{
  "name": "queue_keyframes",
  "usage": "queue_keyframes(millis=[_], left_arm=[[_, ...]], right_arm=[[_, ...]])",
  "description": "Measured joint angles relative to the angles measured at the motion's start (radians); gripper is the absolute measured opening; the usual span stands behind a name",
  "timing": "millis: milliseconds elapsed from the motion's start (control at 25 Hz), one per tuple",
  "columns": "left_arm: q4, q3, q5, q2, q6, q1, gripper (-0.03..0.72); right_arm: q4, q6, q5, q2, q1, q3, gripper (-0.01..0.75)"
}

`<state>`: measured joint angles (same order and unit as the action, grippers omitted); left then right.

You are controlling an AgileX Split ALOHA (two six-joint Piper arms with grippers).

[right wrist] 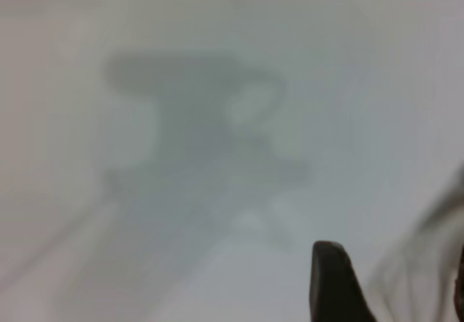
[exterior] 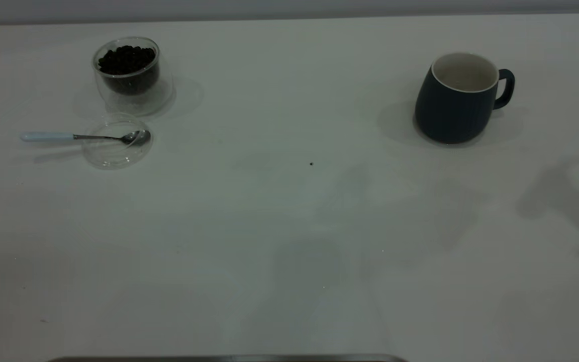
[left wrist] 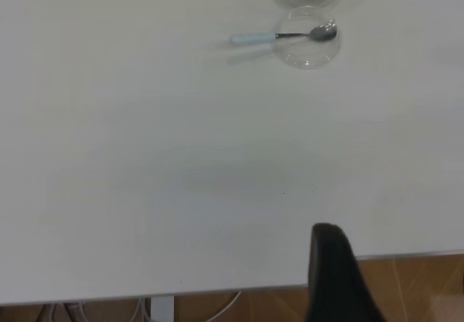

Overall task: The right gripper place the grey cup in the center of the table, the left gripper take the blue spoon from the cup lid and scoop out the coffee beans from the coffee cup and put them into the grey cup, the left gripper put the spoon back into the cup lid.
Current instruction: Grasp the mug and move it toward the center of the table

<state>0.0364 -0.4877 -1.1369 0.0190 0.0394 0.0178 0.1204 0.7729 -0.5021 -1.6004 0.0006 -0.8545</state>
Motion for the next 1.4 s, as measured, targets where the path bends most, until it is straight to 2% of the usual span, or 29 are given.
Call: queue_keyframes(millis=[280,800,1400], left_arm=[[0.000,0.000,0.000,0.000,0.000,0.000,0.482],[0.000,0.000,0.000,0.000,0.000,0.000,0.482],[0.000,0.000,0.000,0.000,0.000,0.000,0.482]], right_arm=[[-0.105,0.343,0.054,-0.300,0.045,-0.146,0.363],[-0.114,0.595,0.069,-0.570,0.068,-0.427,0.363],[-0.147,0.632,0.094,-0.724,0.129,-0.570,0.363]])
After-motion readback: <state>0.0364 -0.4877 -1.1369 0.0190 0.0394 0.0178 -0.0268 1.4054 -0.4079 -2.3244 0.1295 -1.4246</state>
